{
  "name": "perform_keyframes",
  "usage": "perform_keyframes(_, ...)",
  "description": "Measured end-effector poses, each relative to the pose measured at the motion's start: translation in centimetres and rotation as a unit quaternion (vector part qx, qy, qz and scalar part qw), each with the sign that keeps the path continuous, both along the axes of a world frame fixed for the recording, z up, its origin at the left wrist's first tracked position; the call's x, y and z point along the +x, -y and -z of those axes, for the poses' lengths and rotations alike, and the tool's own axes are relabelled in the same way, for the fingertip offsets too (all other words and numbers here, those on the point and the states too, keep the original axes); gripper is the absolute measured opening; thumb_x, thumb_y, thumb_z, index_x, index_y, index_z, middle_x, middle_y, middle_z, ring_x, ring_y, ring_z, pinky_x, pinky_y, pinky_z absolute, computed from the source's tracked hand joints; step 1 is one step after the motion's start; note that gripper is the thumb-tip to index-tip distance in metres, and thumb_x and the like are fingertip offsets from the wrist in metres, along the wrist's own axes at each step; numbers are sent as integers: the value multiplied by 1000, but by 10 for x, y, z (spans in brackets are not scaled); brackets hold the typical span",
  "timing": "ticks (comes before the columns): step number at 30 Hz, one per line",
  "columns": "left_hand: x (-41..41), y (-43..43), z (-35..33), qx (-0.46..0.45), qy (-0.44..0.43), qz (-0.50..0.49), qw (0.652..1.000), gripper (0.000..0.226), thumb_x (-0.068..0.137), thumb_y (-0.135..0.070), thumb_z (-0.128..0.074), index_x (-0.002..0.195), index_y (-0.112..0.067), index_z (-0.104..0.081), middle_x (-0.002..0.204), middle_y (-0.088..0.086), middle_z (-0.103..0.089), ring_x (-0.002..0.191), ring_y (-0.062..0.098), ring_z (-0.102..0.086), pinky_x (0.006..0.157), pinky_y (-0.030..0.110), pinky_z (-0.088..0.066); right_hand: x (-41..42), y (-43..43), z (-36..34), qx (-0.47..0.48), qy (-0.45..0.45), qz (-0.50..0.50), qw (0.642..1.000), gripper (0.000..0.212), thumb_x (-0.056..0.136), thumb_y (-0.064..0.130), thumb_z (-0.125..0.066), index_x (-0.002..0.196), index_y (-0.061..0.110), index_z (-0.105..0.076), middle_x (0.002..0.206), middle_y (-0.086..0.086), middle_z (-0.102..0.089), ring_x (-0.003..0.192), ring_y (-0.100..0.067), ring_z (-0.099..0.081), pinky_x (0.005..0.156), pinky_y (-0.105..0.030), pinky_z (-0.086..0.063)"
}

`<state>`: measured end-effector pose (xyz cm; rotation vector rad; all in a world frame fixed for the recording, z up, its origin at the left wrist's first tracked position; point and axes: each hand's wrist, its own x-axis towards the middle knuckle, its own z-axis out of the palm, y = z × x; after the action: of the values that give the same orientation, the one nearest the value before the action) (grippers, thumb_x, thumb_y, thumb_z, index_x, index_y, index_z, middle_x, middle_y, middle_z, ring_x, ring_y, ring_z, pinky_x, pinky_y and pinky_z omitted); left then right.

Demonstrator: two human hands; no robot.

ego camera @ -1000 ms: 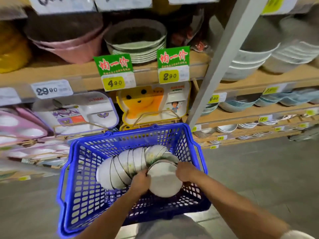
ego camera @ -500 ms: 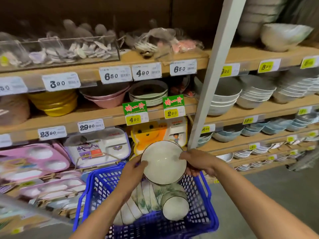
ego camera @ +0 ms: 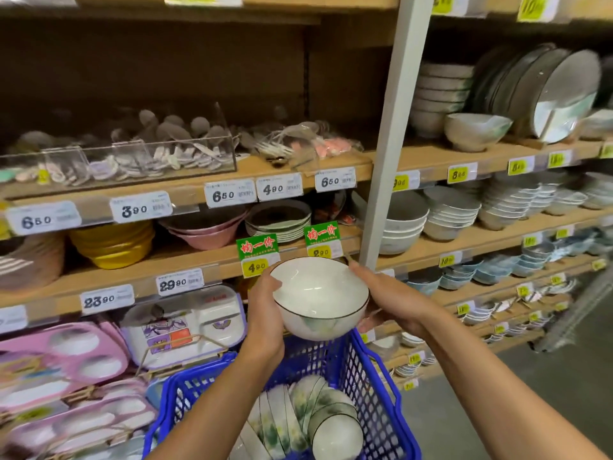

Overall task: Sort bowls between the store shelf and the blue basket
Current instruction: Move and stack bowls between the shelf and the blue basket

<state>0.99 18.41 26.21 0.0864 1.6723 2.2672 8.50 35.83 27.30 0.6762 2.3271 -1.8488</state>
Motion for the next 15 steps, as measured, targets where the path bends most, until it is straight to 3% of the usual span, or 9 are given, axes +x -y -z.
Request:
perform_keyframes(3, 9, -6, -21, 7, 15, -11, 1000, 29, 92, -17, -39, 96, -13, -67, 95, 8, -70, 89, 25, -61, 75, 36, -46, 14, 13, -7, -148, -105, 33, 983, 53, 96, 63, -32, 121, 29, -65, 110, 5, -73, 104, -12, -68, 75, -27, -58)
perform_keyframes(6, 27, -20, -39, 20, 24, -11, 999, 25, 90, -19, -40, 97, -10, -62, 94, 12, -67, 87, 28, -59, 77, 38, -44, 27, 20, -16, -270, -212, 107, 933, 53, 100, 54, -31, 123, 20, -64, 117, -3, -71, 109, -15, -67, 88, -33, -54)
perform_keyframes(10, 60, -54, -60, 26, 5, 23, 999, 20, 90, -20, -42, 84, -15, -60, 74, 3, -68, 71, 23, -59, 59, 31, -42, 58, 0, -35, -306, -256, 214, 892, 46, 100, 46, -36, 105, 16, -70, 100, -7, -76, 87, -17, -73, 64, -27, -57)
perform_keyframes(12, 78, -77, -67, 27, 1, 51, 998, 21, 90, -22, -42, 79, -17, -59, 65, 0, -69, 63, 22, -61, 51, 26, -41, 80, -21, -41, -285, -266, 238, 890, 44, 100, 46, -36, 104, 18, -71, 100, -4, -76, 89, -17, -72, 67, -30, -55)
perform_keyframes(15, 109, -116, -76, 36, 13, 88, 995, 21, 89, -22, -43, 85, -17, -63, 70, 4, -72, 67, 23, -63, 56, 29, -47, 119, -59, -50, -262, -286, 260, 884, 42, 99, 44, -40, 88, 23, -74, 93, -2, -77, 81, -13, -73, 63, -26, -54)
